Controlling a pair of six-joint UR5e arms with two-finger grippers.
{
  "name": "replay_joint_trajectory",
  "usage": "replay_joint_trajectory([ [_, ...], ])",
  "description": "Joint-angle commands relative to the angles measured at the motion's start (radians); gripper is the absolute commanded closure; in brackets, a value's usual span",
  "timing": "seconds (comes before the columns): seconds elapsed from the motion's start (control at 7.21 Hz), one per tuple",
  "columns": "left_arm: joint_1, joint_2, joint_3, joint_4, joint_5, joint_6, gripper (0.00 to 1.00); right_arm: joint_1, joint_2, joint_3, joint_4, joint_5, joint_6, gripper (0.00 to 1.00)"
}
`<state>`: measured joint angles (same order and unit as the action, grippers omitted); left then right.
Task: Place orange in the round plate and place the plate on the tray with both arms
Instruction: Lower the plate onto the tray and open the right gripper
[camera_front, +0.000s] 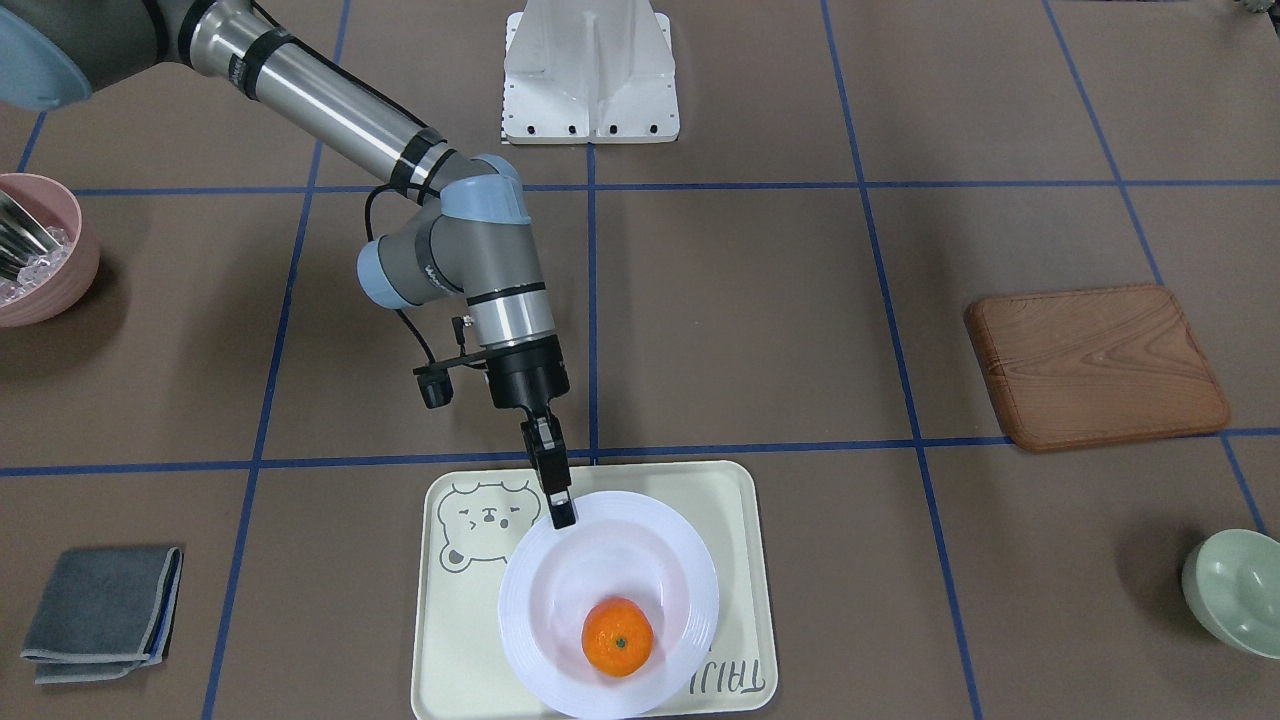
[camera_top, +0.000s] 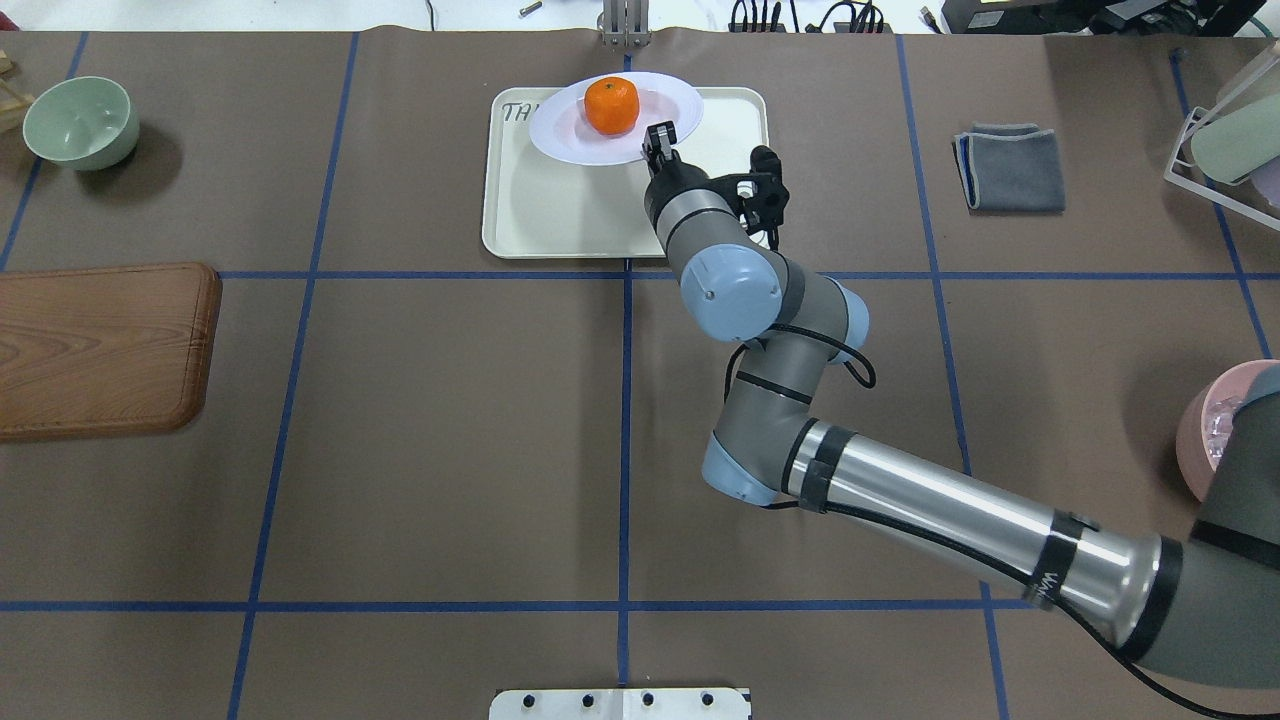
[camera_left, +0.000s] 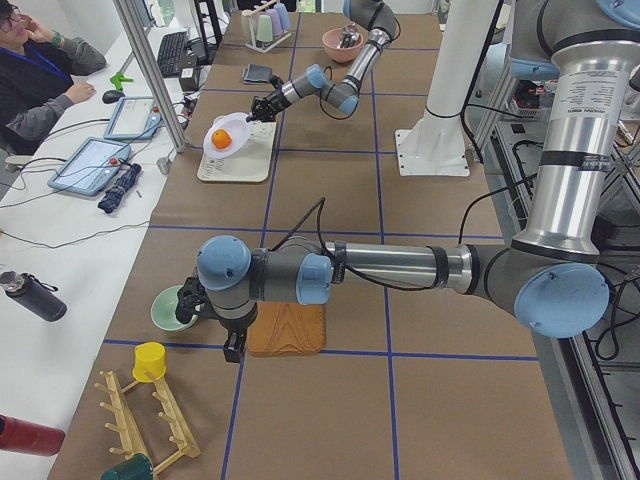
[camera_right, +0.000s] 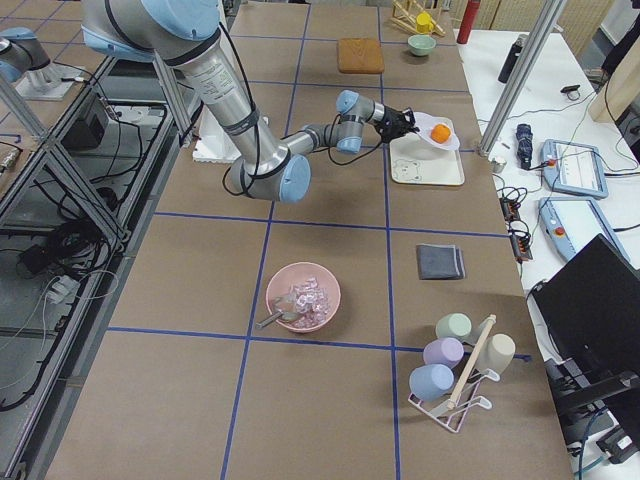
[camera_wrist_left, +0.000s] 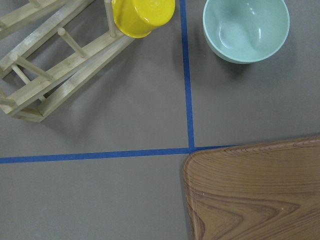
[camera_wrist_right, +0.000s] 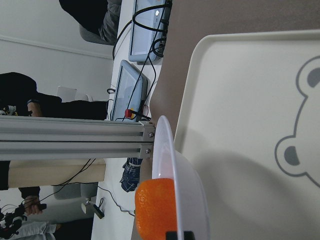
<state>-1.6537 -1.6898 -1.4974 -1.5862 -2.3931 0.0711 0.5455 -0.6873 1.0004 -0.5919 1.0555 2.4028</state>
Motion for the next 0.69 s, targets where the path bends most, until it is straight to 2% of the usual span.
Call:
replay_joint_trajectory([
  [0.0, 0.000, 0.001, -0.004, 0.000, 0.000, -0.001, 0.02, 0.008, 0.088, -0.141, -0.003, 0.004, 0.016, 1.00],
  [0.14, 0.000, -0.001, -0.006, 0.000, 0.000, -0.002, 0.02, 0.007, 0.084, -0.131, -0.005, 0.009, 0.010, 1.00],
  [0.28, 0.000, -0.001, -0.007, -0.001, -0.001, -0.002, 0.02, -0.002, 0.060, -0.076, -0.008, 0.021, 0.003, 0.58],
  [0.42, 0.000, -0.002, -0.007, -0.002, -0.001, -0.004, 0.02, -0.031, -0.005, 0.023, -0.008, 0.018, -0.035, 0.03],
  [0.55, 0.000, -0.002, -0.007, -0.002, -0.001, -0.005, 0.02, -0.050, -0.058, 0.103, -0.008, 0.015, -0.080, 0.00],
])
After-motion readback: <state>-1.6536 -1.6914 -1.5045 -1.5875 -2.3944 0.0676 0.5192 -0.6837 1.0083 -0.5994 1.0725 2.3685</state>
